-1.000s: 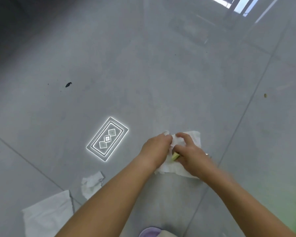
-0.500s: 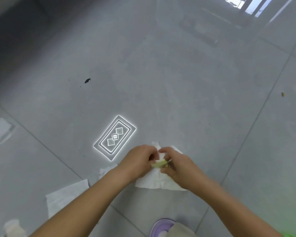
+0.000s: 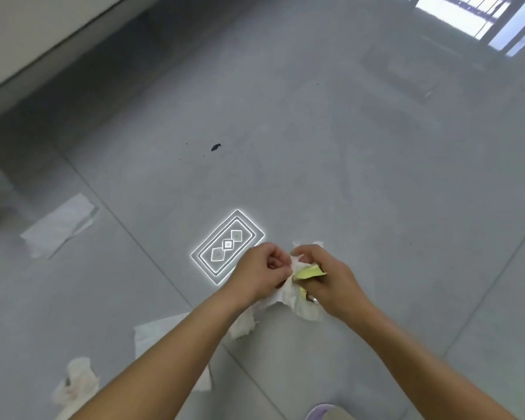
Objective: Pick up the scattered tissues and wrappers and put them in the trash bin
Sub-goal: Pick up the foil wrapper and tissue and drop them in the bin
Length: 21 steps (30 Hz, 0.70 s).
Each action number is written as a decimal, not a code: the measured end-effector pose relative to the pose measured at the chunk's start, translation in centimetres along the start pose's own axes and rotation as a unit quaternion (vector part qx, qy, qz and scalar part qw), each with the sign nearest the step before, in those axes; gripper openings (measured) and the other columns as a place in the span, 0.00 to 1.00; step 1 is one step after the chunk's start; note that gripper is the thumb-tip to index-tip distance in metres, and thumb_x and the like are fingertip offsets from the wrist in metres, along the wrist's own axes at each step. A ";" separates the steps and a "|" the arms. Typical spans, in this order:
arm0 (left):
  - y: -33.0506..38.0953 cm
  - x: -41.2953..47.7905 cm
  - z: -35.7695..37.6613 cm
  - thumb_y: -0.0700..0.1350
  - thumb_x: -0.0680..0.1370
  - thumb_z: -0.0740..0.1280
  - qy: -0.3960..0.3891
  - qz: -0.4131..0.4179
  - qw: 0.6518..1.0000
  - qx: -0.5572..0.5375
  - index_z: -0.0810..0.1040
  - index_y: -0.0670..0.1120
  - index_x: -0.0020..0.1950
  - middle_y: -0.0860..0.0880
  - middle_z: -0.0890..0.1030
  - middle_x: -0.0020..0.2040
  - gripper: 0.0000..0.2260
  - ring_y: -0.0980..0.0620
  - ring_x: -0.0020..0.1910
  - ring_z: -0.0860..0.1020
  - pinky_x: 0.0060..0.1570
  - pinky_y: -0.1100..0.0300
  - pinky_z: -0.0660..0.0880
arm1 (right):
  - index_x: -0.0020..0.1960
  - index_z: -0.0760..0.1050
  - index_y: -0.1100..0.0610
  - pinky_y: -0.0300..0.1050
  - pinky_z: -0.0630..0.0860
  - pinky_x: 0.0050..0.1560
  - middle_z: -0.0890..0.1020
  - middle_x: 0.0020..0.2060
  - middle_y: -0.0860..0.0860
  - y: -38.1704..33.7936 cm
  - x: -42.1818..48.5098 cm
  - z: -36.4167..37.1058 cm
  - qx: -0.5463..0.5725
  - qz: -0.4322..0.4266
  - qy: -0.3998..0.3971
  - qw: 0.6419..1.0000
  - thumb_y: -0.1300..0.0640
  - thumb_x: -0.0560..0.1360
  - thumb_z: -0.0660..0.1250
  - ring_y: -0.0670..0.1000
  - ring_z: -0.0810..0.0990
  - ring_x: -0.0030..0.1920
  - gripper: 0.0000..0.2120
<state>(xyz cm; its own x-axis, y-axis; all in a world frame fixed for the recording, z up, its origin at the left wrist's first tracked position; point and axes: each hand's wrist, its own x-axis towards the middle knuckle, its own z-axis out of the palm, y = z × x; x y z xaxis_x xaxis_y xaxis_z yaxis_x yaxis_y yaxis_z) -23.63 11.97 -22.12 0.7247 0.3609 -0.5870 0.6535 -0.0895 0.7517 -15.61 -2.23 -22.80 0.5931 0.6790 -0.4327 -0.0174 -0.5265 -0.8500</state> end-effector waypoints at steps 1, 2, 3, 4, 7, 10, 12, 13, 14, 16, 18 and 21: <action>0.2 -0.3 -1.1 0.37 0.72 0.69 0.001 -0.004 1.000 -0.017 0.75 0.48 0.43 0.52 0.79 0.34 0.07 0.54 0.33 0.77 0.30 0.67 0.72 | 0.45 0.76 0.36 0.29 0.72 0.30 0.80 0.41 0.46 -1.2 0.4 0.3 -0.008 -0.019 -0.010 1.000 0.67 0.69 0.67 0.41 0.77 0.34 0.23; 0.3 -0.8 -2.4 0.38 0.72 0.69 0.004 -0.015 0.999 -0.042 0.74 0.47 0.47 0.52 0.80 0.35 0.08 0.54 0.34 0.78 0.28 0.69 0.71 | 0.45 0.77 0.36 0.28 0.72 0.30 0.80 0.41 0.46 -2.4 0.9 0.9 -0.017 -0.033 -0.019 0.999 0.69 0.68 0.66 0.40 0.77 0.35 0.25; 0.3 -1.2 -3.9 0.38 0.73 0.70 0.005 -0.029 0.997 -0.078 0.72 0.47 0.52 0.51 0.81 0.38 0.11 0.53 0.36 0.79 0.31 0.69 0.73 | 0.43 0.78 0.37 0.29 0.72 0.30 0.80 0.40 0.47 -3.6 1.4 1.6 -0.018 -0.042 -0.028 0.999 0.70 0.67 0.66 0.39 0.78 0.35 0.25; 0.2 -1.7 -5.6 0.38 0.72 0.70 0.003 -0.040 0.993 -0.111 0.71 0.47 0.56 0.49 0.82 0.42 0.15 0.52 0.38 0.80 0.36 0.67 0.76 | 0.42 0.79 0.40 0.29 0.72 0.29 0.80 0.39 0.49 -4.8 1.9 2.4 -0.013 -0.051 -0.038 0.998 0.70 0.67 0.66 0.39 0.78 0.34 0.23; -0.2 -4.1 -11.9 0.40 0.73 0.70 0.016 -0.027 0.995 -0.095 0.71 0.48 0.58 0.48 0.83 0.47 0.16 0.53 0.40 0.81 0.43 0.60 0.77 | 0.36 0.81 0.47 0.32 0.72 0.26 0.80 0.36 0.55 -9.1 3.6 5.7 0.013 -0.075 -0.077 0.994 0.70 0.68 0.67 0.42 0.75 0.27 0.17; -0.7 -7.7 -19.8 0.39 0.73 0.69 0.077 0.003 0.997 -0.006 0.75 0.44 0.55 0.46 0.83 0.47 0.11 0.50 0.40 0.81 0.35 0.60 0.77 | 0.34 0.80 0.46 0.34 0.71 0.26 0.79 0.31 0.45 -13.8 4.9 10.2 -0.008 -0.113 -0.132 0.985 0.71 0.69 0.68 0.42 0.73 0.25 0.19; -1.6 -10.6 -25.5 0.39 0.73 0.69 0.145 0.019 0.987 0.062 0.76 0.43 0.52 0.46 0.82 0.47 0.08 0.47 0.42 0.81 0.40 0.54 0.79 | 0.34 0.80 0.43 0.32 0.71 0.25 0.79 0.27 0.40 -17.1 5.2 13.4 -0.039 -0.143 -0.172 0.974 0.72 0.68 0.68 0.41 0.74 0.25 0.22; -2.2 -12.3 -28.4 0.39 0.73 0.70 0.181 0.024 0.980 0.081 0.76 0.44 0.51 0.45 0.82 0.47 0.07 0.46 0.43 0.81 0.43 0.52 0.79 | 0.34 0.80 0.43 0.32 0.72 0.25 0.79 0.27 0.39 -18.9 5.2 15.1 -0.048 -0.155 -0.193 0.968 0.72 0.68 0.68 0.41 0.74 0.25 0.22; -2.9 -14.0 -31.4 0.39 0.73 0.70 0.218 0.028 0.971 0.091 0.77 0.44 0.50 0.44 0.81 0.47 0.07 0.47 0.43 0.80 0.45 0.52 0.79 | 0.34 0.80 0.44 0.33 0.72 0.25 0.78 0.26 0.40 -20.7 5.0 16.7 -0.049 -0.164 -0.216 0.961 0.72 0.68 0.68 0.41 0.73 0.24 0.21; -4.6 -17.3 -37.4 0.39 0.73 0.70 0.288 0.030 0.952 0.098 0.77 0.43 0.51 0.44 0.80 0.47 0.08 0.49 0.44 0.78 0.45 0.53 0.78 | 0.35 0.81 0.48 0.35 0.71 0.25 0.78 0.25 0.40 -24.3 4.3 20.2 -0.034 -0.178 -0.259 0.949 0.71 0.69 0.68 0.42 0.71 0.23 0.18; -6.7 -20.8 -43.2 0.38 0.74 0.70 0.356 0.028 0.927 0.111 0.77 0.38 0.54 0.43 0.79 0.48 0.11 0.50 0.43 0.77 0.45 0.56 0.76 | 0.36 0.80 0.52 0.38 0.72 0.26 0.77 0.26 0.41 -27.6 3.4 23.8 -0.032 -0.199 -0.292 0.935 0.70 0.70 0.68 0.44 0.71 0.23 0.14; -10.2 -25.6 -51.1 0.43 0.73 0.71 0.437 0.013 0.890 0.132 0.78 0.41 0.55 0.45 0.80 0.48 0.12 0.50 0.45 0.77 0.47 0.56 0.76 | 0.37 0.80 0.53 0.37 0.73 0.27 0.75 0.25 0.42 -31.9 2.2 29.4 -0.023 -0.201 -0.318 0.926 0.68 0.71 0.69 0.44 0.70 0.23 0.11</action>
<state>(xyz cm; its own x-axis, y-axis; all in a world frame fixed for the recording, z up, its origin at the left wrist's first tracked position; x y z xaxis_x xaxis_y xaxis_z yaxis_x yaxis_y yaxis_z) -60.07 51.10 0.63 0.3695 0.9289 -0.0262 0.7515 -0.2821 0.5964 -37.46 31.12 -5.44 -0.0497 0.9811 -0.1869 0.1457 -0.1780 -0.9732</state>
